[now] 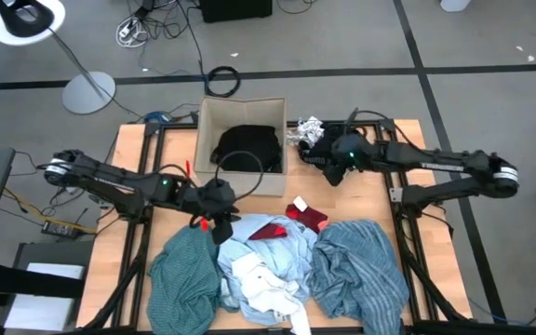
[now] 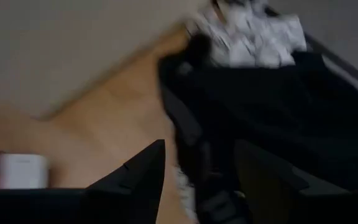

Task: Sort clothes
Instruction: Put the black boxers into the laundry organizer

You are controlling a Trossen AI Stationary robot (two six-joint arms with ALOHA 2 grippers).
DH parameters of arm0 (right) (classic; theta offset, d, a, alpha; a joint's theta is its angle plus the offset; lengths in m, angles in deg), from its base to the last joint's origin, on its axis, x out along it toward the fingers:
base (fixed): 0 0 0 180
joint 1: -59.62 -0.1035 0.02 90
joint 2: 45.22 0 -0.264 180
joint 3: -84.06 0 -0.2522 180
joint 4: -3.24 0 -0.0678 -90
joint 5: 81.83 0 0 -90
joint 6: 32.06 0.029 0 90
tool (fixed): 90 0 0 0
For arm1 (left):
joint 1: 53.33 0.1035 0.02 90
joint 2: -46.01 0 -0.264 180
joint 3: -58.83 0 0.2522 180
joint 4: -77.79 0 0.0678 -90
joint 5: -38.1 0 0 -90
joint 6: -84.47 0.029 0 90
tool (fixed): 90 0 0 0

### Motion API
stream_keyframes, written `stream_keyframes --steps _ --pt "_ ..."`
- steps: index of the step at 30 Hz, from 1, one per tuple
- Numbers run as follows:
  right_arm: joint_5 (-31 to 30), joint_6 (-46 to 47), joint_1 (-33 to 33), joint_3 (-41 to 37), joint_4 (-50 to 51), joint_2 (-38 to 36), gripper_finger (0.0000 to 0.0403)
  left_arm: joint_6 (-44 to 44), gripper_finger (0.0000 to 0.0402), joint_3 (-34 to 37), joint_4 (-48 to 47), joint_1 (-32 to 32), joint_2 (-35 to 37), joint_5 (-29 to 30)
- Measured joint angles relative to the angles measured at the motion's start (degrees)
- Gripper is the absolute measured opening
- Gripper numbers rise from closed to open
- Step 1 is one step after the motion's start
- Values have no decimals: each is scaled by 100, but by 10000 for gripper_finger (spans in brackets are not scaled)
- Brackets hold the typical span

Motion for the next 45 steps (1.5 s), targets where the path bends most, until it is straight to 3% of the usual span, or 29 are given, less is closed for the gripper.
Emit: stream_keyframes --steps 8,10,13,15,21,27,31,38,45 --pt "298 -473 867 286 488 1276 185 385 112 355 360 1 348 -41" --pt "401 -526 942 404 708 1575 155 431 112 297 593 4 356 -105" --pt "433 -858 944 565 759 1809 57 370 112 344 335 -15 486 -146" --pt "447 -1081 927 726 758 1822 18 305 112 307 319 -88 501 -111" --pt "392 -1011 859 1441 1432 1250 6 206 112 559 273 -312 580 482" --pt "10 -772 374 2528 2814 607 4 -68 112 1469 1616 -413 590 496" --pt "-188 -641 -154 3350 3062 395 3 -196 112 1956 2274 -363 587 491" --pt "-452 -926 -863 4862 2151 659 1 -142 112 2102 2564 -187 590 506" --pt "-188 -1739 -1019 6046 987 1698 1 149 112 2096 2990 -109 590 497"
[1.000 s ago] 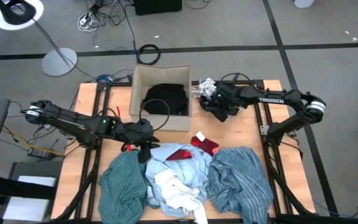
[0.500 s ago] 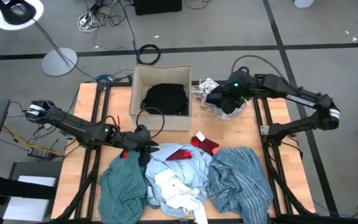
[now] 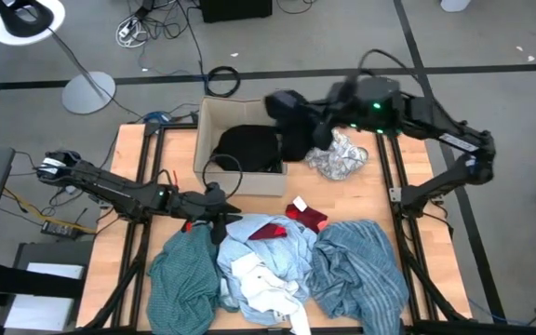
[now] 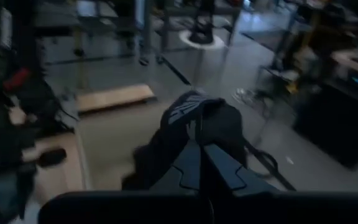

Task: Sort clothes
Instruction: Put the black boxers into the laundry organizer, then put the right red sock into the laundry organizer

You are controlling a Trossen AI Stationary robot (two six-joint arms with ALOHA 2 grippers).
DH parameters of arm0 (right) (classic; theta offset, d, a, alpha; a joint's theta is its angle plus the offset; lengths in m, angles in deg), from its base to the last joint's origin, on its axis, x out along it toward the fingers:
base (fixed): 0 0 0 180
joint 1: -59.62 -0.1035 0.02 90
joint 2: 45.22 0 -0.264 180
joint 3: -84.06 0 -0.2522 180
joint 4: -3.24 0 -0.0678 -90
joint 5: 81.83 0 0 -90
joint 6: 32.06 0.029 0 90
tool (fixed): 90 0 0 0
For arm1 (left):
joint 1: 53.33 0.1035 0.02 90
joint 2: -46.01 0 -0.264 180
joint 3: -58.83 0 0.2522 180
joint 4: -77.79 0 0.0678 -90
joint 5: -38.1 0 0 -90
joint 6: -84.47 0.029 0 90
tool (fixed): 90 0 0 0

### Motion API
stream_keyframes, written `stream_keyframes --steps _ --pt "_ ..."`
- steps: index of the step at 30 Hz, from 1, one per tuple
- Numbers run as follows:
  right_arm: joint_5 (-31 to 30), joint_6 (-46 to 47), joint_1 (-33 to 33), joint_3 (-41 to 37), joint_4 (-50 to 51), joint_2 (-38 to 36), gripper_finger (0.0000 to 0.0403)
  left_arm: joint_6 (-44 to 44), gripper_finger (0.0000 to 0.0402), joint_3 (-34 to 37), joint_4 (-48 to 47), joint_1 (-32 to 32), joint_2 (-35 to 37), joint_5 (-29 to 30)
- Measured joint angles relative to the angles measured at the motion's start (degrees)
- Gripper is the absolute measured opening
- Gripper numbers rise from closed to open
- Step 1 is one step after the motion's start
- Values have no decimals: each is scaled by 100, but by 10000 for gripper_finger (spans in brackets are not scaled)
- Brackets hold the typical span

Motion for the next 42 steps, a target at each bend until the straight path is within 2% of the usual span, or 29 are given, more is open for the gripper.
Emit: stream_keyframes --steps 8,14,19,26,31,37,42 --pt "942 -214 306 1046 -513 1393 5 0 112 2 -45 0 -2 -16" --pt "1027 -184 474 1365 -288 1979 13 -4 112 2 -55 -32 -2 -66" --pt "1135 -108 538 1368 297 2155 52 -2 112 2 -80 -39 -2 -89" --pt "1294 134 579 1370 701 2068 133 -4 112 2 -84 -39 -2 -89" --pt "1294 146 568 1373 1337 1832 170 -7 112 2 -73 -39 -2 -90" --pt "1322 283 445 1351 2264 1399 182 -7 112 1 -86 -39 -2 -91" --pt "1322 509 188 817 2345 788 179 -7 112 2 -86 -39 -2 -91"
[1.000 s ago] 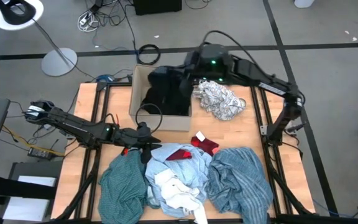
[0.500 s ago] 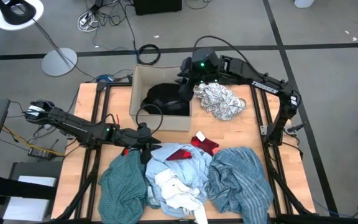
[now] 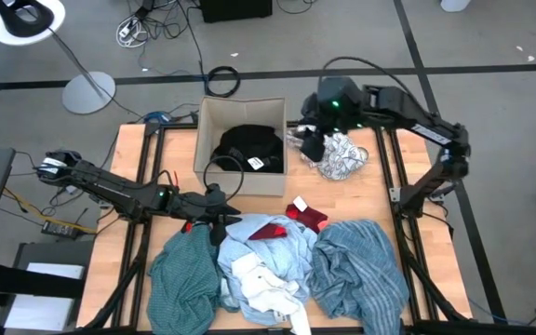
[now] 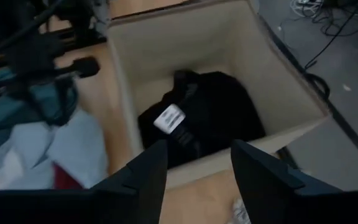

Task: Sort clothes
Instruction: Put the right red sock into the laundry organizer

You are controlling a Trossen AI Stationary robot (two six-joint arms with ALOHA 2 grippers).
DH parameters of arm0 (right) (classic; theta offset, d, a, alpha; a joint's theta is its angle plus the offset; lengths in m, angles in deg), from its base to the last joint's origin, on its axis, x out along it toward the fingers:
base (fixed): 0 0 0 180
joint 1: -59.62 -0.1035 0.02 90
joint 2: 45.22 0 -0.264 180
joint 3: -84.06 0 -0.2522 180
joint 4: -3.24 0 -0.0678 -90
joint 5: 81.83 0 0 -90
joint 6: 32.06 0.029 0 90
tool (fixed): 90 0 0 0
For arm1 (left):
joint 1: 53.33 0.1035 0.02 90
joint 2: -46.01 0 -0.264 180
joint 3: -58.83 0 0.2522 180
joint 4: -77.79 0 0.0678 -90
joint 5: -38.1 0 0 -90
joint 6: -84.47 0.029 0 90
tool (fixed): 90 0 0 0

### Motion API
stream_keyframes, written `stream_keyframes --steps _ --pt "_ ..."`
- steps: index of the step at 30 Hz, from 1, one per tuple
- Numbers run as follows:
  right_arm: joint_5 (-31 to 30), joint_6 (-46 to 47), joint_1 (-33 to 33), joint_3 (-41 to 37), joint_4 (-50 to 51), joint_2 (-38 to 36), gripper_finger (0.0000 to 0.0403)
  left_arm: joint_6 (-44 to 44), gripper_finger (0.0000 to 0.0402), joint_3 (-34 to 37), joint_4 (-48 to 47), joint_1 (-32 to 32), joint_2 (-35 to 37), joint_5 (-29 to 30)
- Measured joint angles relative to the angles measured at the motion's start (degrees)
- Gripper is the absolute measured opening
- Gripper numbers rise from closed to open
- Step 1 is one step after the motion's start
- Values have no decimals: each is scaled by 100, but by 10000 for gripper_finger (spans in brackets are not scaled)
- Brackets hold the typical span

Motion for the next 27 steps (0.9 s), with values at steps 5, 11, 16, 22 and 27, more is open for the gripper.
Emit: stream_keyframes --steps 5,11,16,22,27 --pt "-2 551 -419 -1206 -80 -782 178 0 112 -1 -1 0 -2 0" --pt "-572 1519 -1152 -3036 -508 -1501 173 -2 112 0 3 0 -2 -2" --pt "-923 1743 -1704 -4253 -1068 -1481 169 -2 112 -2 43 0 -2 -2" --pt "-900 1849 -1899 -5270 -2277 -1023 168 -31 112 -2 66 0 -2 0" --pt "-885 2016 -1900 -5909 -2955 -574 161 -149 112 -2 74 0 -2 0"
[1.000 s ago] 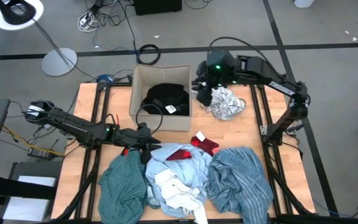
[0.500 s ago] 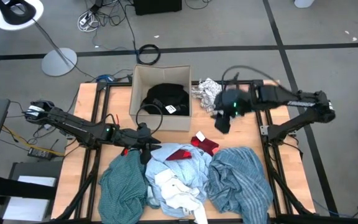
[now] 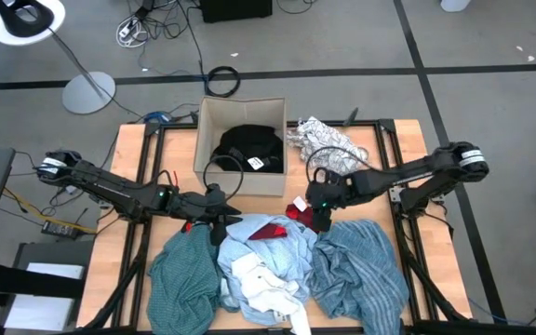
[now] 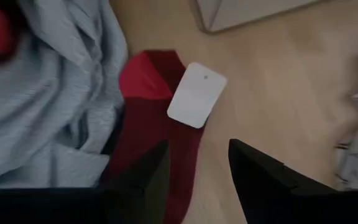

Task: Sort clothes
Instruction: Put the right red sock into the laundry organizer

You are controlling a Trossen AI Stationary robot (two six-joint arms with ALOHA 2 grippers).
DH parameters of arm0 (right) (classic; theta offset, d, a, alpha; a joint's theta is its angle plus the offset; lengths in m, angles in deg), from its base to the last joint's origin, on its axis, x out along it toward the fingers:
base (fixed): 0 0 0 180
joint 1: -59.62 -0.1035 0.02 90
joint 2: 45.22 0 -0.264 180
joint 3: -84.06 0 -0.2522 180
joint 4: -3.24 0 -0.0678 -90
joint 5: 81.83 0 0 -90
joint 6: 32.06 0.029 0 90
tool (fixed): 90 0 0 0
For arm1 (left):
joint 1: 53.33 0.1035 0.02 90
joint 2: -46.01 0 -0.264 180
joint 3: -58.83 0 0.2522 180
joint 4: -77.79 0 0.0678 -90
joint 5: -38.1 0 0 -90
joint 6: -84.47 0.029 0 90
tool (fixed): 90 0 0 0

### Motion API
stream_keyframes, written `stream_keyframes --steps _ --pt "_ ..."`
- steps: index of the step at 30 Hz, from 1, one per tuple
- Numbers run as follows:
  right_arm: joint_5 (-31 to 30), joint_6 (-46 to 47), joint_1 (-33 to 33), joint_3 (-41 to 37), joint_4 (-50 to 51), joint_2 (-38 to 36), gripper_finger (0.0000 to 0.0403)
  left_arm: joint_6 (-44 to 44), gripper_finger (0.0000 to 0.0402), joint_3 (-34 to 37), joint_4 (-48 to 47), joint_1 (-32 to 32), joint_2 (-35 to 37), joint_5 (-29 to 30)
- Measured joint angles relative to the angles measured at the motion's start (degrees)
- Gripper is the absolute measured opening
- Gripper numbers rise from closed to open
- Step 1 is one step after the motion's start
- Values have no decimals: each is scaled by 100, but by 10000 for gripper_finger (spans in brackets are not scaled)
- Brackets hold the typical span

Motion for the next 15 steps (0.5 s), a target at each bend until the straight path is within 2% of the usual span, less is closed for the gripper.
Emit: stream_keyframes --steps 5,11,13,15 --pt "175 222 0 -427 -550 413 153 0 112 0 -7 0 0 0" --pt "305 312 0 -587 -1077 998 143 4 112 0 -11 0 0 38" --pt "351 316 2 -576 -1318 1166 131 4 112 0 -9 0 0 52" --pt "371 261 15 -552 -1492 1284 101 2 112 0 -9 0 0 52"
